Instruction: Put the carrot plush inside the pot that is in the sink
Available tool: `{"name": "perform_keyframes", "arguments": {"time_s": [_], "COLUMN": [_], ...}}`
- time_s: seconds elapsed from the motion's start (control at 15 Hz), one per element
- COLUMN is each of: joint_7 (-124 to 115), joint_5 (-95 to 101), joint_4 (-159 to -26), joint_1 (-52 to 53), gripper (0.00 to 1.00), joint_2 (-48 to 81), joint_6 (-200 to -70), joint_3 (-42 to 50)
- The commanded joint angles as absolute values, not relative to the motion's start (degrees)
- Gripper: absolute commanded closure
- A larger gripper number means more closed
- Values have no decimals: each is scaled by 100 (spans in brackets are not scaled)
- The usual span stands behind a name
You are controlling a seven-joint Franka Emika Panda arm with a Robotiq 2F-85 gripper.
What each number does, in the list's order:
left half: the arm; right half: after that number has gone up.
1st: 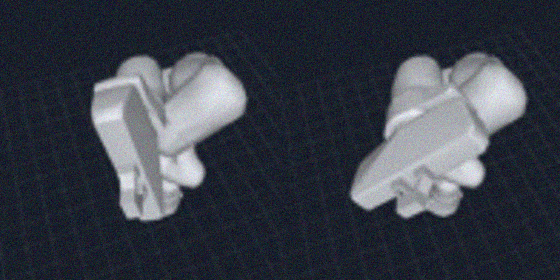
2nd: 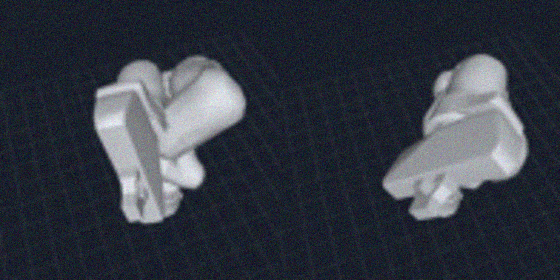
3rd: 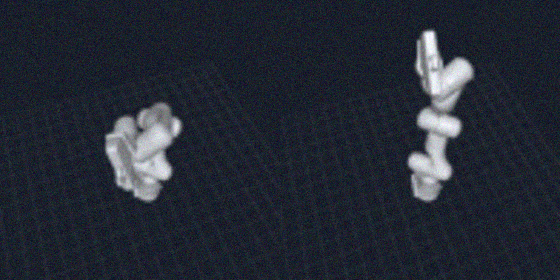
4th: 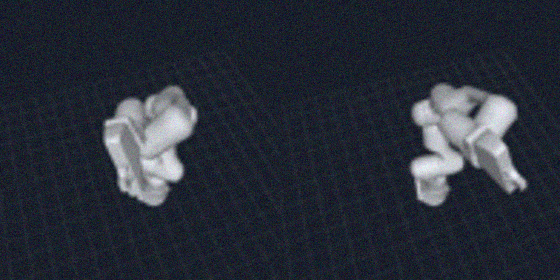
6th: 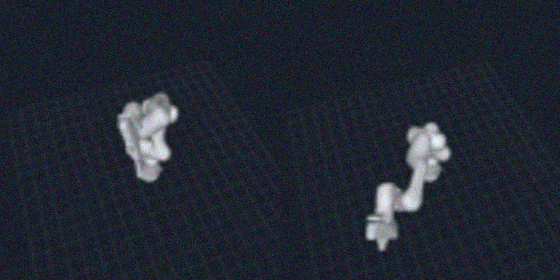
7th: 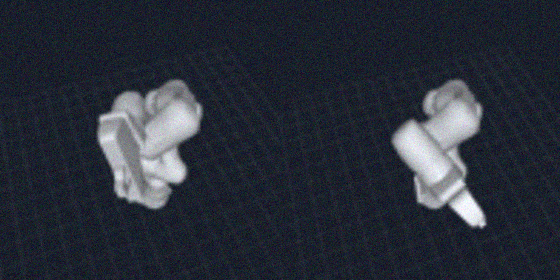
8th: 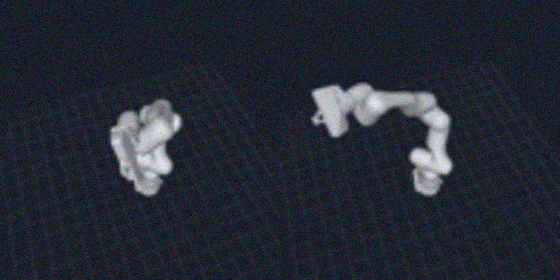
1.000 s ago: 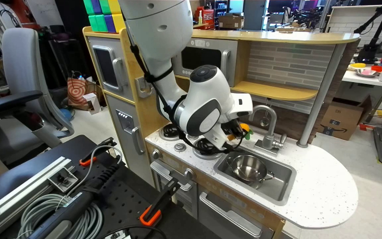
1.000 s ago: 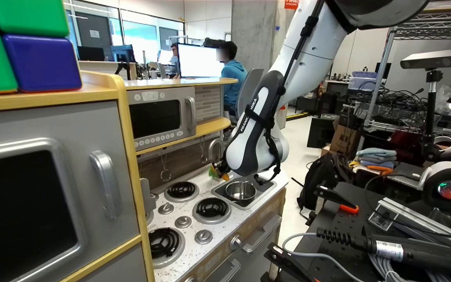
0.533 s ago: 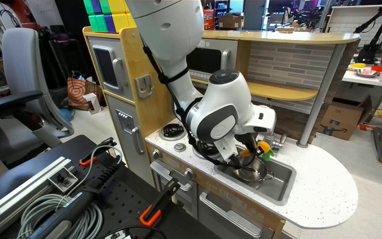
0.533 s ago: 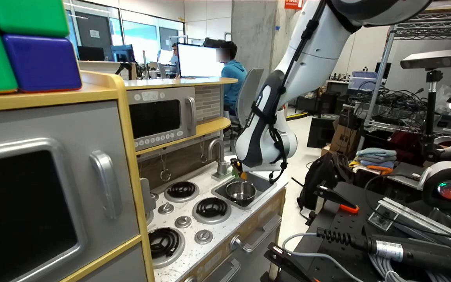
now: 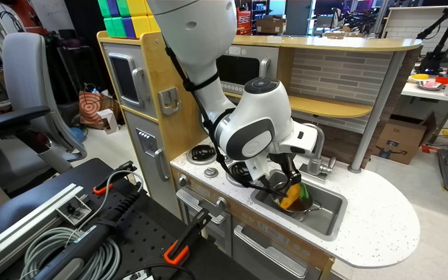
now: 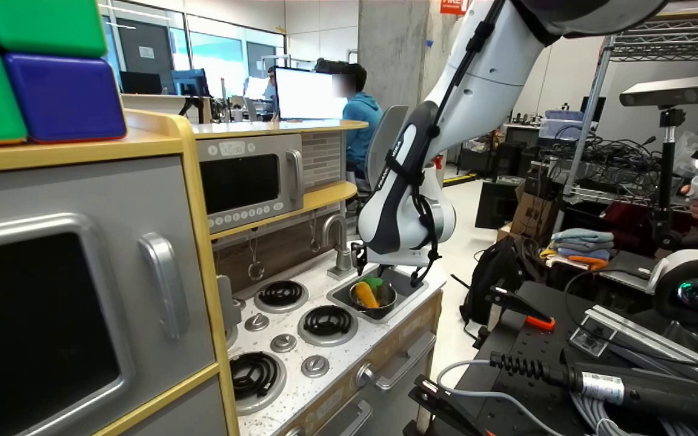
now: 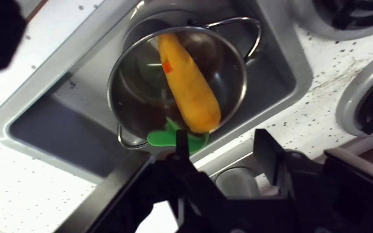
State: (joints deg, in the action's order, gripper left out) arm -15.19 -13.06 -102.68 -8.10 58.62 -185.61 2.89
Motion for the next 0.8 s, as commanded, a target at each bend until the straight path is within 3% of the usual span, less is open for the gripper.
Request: {"name": "perform_keyframes", "arguments": {"time_s": [0.0,0.13,0.4,0.6,0.73], "joint_7": [-1167,-862,-516,-464,-422], "joint_5": [-1215,-1062,-1106,-1460,-1558], "joint_4": [-11174,-11834,-12759,-13086,-12819], "joint_1": [-1334,-1727,-2509,-2574,-2290], "gripper": [14,1,0,0,0], "joint_2": [4967,4370,3465,2955,3252], "joint_6": [-18455,-18307,-17691,-17059,-17301], "joint_3": [-506,-1025,-1965,-2048,-1821]}}
